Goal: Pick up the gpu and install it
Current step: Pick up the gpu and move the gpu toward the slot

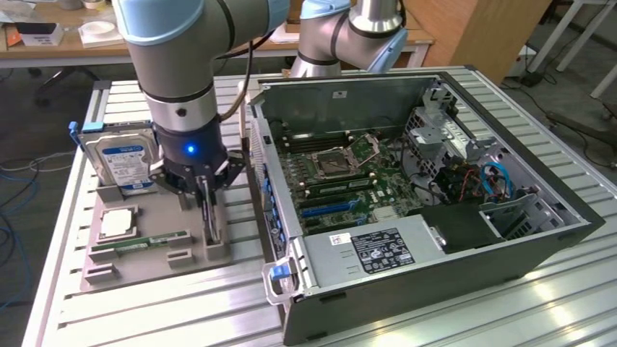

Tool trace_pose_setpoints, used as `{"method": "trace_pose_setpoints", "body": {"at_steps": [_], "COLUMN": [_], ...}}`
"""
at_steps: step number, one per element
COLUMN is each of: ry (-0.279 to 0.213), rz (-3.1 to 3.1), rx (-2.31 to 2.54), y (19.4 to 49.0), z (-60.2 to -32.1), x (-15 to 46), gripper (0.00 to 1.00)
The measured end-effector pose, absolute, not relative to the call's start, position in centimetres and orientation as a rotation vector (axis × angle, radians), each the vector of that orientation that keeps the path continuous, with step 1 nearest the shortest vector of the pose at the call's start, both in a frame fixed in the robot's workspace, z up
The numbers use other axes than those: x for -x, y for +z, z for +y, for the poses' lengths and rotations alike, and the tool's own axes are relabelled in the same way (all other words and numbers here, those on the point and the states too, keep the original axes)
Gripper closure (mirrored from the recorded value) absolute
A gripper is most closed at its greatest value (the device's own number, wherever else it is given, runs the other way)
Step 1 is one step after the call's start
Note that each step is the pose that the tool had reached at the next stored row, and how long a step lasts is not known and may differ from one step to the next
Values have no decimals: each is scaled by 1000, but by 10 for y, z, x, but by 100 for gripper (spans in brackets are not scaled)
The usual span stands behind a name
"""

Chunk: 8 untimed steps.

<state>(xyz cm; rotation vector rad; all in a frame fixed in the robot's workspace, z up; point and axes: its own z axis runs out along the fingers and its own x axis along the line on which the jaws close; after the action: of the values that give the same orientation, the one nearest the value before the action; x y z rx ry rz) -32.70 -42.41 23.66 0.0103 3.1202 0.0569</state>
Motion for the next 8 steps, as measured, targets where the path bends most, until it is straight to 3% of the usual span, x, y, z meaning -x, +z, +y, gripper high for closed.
{"method": "trace_pose_setpoints", "body": {"at_steps": [8], "ry": [57], "rz": [3120], "rx": [-10], "y": [250], "z": [-424], "x": [327], "gripper": [74]}}
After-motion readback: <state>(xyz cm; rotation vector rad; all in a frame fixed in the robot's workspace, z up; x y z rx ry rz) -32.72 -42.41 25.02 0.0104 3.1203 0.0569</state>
